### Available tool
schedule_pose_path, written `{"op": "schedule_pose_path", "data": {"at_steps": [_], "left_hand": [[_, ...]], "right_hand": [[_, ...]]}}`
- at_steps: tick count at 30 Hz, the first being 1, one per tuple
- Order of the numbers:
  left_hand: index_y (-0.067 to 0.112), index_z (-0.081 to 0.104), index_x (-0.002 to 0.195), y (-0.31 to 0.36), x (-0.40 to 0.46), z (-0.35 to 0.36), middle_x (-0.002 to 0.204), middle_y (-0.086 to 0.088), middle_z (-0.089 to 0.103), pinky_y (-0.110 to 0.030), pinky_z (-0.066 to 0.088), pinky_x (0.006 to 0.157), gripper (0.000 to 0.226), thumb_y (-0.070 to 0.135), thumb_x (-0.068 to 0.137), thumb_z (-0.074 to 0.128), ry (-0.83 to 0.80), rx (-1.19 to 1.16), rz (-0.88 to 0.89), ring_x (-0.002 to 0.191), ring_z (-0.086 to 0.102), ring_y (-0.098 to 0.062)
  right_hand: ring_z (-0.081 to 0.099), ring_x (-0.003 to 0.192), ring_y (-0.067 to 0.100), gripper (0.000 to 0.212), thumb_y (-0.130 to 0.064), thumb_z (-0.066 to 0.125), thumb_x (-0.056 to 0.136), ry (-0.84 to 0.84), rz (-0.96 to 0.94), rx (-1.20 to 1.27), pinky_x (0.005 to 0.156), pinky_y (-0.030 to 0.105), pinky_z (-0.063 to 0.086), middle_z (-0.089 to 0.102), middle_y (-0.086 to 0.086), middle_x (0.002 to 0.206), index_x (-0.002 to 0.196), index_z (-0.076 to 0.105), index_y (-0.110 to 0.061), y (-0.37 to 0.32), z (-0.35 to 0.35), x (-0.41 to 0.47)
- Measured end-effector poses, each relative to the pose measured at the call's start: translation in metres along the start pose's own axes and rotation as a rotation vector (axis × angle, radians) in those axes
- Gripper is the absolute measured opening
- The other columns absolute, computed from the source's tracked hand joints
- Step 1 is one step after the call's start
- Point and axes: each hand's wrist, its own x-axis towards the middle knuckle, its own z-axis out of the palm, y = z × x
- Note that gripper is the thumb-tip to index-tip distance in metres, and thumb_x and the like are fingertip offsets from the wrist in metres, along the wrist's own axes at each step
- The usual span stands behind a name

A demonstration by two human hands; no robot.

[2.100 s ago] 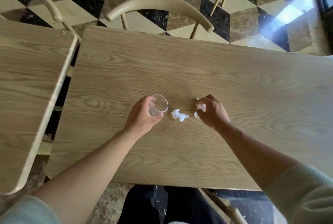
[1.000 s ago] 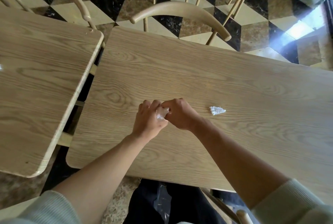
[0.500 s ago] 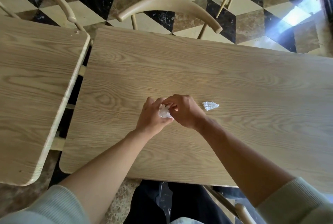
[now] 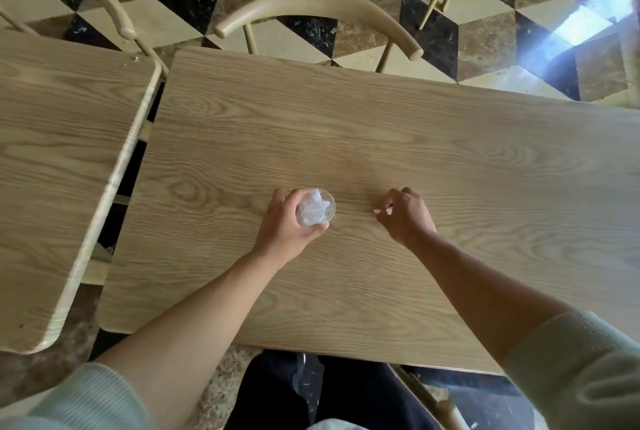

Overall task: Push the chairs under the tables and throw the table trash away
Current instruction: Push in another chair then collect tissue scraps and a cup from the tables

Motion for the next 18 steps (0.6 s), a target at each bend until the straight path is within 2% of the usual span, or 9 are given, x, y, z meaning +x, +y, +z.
{"op": "schedule_pose_path", "data": {"at_steps": [2, 5, 7, 10, 12, 14, 16, 18], "left_hand": [[0.023, 0.066, 0.130, -0.004, -0.004, -0.005, 0.108, 0.001, 0.048, -0.037, 0.054, 0.091, 0.067, 0.028, 0.070, 0.094, 0.040, 0.040, 0.011, 0.098, 0.059, -0.022], [0.019, 0.067, 0.128, -0.013, -0.012, -0.019, 0.105, 0.001, 0.047, -0.040, 0.055, 0.089, 0.065, 0.025, 0.069, 0.093, 0.144, 0.105, 0.007, 0.102, 0.060, -0.028], [0.025, 0.065, 0.128, -0.019, -0.017, -0.031, 0.106, 0.002, 0.047, -0.034, 0.052, 0.082, 0.064, 0.030, 0.070, 0.090, 0.199, 0.121, -0.030, 0.101, 0.059, -0.024], [0.029, 0.063, 0.122, -0.033, -0.038, -0.058, 0.104, 0.003, 0.049, -0.028, 0.045, 0.076, 0.057, 0.038, 0.069, 0.085, 0.305, 0.122, -0.128, 0.099, 0.059, -0.021], [0.023, 0.065, 0.121, -0.044, -0.058, -0.075, 0.105, -0.002, 0.055, -0.033, 0.051, 0.077, 0.057, 0.038, 0.069, 0.084, 0.350, 0.149, -0.189, 0.100, 0.061, -0.026], [0.020, 0.065, 0.121, -0.059, -0.089, -0.097, 0.107, -0.007, 0.057, -0.038, 0.055, 0.080, 0.060, 0.038, 0.069, 0.088, 0.402, 0.161, -0.254, 0.102, 0.060, -0.027], [0.015, 0.065, 0.125, -0.076, -0.122, -0.114, 0.111, -0.012, 0.056, -0.046, 0.057, 0.083, 0.065, 0.033, 0.069, 0.092, 0.415, 0.193, -0.283, 0.108, 0.058, -0.033], [0.007, 0.064, 0.128, -0.097, -0.157, -0.130, 0.115, -0.019, 0.056, -0.052, 0.057, 0.085, 0.068, 0.028, 0.070, 0.093, 0.393, 0.204, -0.280, 0.112, 0.057, -0.039]], "right_hand": [[0.070, 0.087, 0.025, 0.008, -0.011, 0.076, 0.084, 0.020, -0.159, 0.096, 0.073, 0.028, 0.049, 0.073, 0.008, 0.093, 0.092, 0.077, -0.012, -0.021, 0.002, -0.001], [0.066, 0.069, 0.000, 0.011, -0.013, 0.080, 0.081, 0.039, -0.309, 0.379, 0.069, 0.018, 0.051, 0.076, -0.010, 0.081, 0.086, 0.078, -0.022, -0.081, 0.004, -0.006], [0.063, 0.063, -0.004, 0.011, -0.016, 0.082, 0.079, -0.031, -0.405, 0.450, 0.062, 0.012, 0.045, 0.075, -0.012, 0.078, 0.083, 0.077, -0.024, -0.119, 0.010, -0.010], [0.065, 0.074, -0.002, 0.005, -0.021, 0.082, 0.081, -0.241, -0.578, 0.239, 0.065, 0.019, 0.045, 0.077, -0.009, 0.083, 0.085, 0.079, -0.025, -0.171, 0.037, -0.020], [0.066, 0.081, 0.011, 0.007, -0.028, 0.075, 0.087, -0.271, -0.648, 0.068, 0.066, 0.029, 0.049, 0.077, -0.006, 0.088, 0.090, 0.081, -0.026, -0.200, 0.058, -0.031], [0.062, 0.074, 0.016, 0.018, -0.034, 0.063, 0.096, -0.415, -0.774, -0.131, 0.060, 0.031, 0.043, 0.072, -0.007, 0.080, 0.092, 0.079, -0.027, -0.232, 0.085, -0.051], [0.060, 0.069, 0.016, 0.024, -0.023, 0.053, 0.100, -0.691, -0.889, -0.380, 0.060, 0.031, 0.041, 0.066, -0.008, 0.079, 0.099, 0.076, -0.025, -0.264, 0.107, -0.073], [0.064, 0.066, 0.019, 0.042, -0.003, 0.045, 0.095, -0.941, -0.941, -0.577, 0.055, 0.030, 0.048, 0.062, -0.006, 0.088, 0.121, 0.070, -0.025, -0.292, 0.125, -0.097]]}}
